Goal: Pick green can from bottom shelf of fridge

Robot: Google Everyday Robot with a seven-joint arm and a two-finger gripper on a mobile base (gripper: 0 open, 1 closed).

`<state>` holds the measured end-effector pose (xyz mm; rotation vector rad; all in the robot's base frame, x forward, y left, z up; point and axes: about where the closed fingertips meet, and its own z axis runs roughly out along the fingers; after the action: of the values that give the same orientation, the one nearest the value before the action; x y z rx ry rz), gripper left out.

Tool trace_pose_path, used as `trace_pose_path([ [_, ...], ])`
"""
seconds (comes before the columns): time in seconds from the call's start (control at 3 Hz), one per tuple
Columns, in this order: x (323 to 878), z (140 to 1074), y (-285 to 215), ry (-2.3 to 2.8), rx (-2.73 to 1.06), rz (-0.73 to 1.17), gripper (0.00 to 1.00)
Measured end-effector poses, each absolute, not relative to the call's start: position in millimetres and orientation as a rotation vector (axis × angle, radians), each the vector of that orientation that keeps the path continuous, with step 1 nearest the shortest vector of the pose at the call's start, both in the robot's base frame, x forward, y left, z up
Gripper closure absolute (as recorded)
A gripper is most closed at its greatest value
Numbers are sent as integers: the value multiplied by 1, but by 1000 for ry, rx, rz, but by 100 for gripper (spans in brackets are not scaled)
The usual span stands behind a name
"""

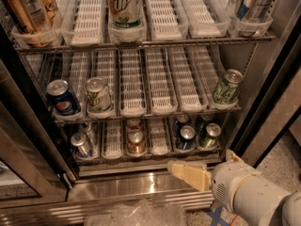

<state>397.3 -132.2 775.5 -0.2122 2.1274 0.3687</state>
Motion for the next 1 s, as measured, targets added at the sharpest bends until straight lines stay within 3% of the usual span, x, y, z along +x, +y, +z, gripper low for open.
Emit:
trace_pose_path([
  [1.0, 431, 745, -145, 2133, -145, 330, 0],
])
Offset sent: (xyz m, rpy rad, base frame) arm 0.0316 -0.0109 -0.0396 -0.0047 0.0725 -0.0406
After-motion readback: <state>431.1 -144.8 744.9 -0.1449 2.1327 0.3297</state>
